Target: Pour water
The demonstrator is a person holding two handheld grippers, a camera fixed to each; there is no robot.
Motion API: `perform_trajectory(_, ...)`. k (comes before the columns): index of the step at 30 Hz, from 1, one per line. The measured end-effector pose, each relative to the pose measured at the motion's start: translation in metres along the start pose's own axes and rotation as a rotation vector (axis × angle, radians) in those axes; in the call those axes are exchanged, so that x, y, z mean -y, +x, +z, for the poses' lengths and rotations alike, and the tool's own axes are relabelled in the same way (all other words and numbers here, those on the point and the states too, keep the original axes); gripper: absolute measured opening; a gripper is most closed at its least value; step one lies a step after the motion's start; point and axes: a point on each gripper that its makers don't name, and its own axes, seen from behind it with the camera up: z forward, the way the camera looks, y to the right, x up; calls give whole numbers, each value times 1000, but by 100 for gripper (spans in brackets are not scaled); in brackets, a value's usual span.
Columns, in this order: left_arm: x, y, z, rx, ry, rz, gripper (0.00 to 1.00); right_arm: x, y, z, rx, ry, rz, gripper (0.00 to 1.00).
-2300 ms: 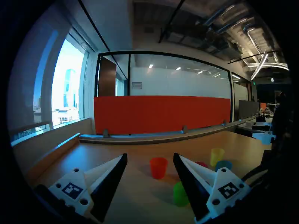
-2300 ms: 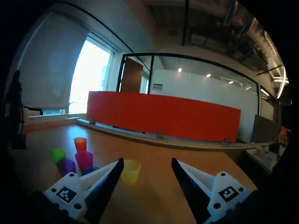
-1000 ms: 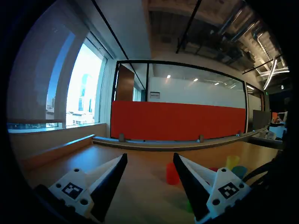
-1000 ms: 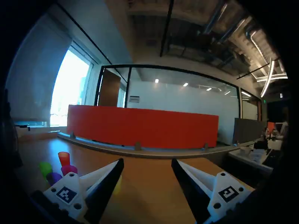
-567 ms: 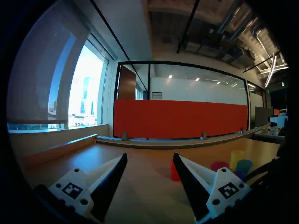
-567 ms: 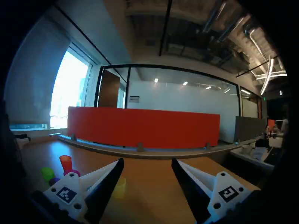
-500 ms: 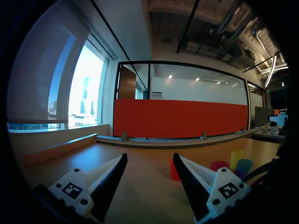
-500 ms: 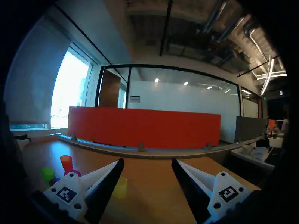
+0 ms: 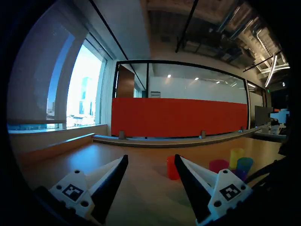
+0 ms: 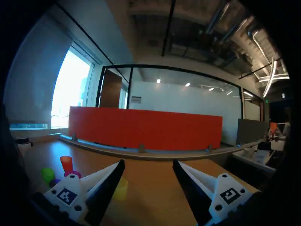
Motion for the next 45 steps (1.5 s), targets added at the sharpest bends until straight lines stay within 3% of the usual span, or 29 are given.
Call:
perform_trajectory(22, -2, -18, 9, 18, -5, -4, 91, 1, 6, -3, -6, 3, -16, 99)
perform_trajectory(32, -4, -25, 10, 43, -4, 30, 91, -1, 6, -3, -8, 7, -15, 99)
perform_trajectory(45, -5, -34, 11, 64, -7, 35, 91, -3, 3, -7, -17, 6, -23, 99)
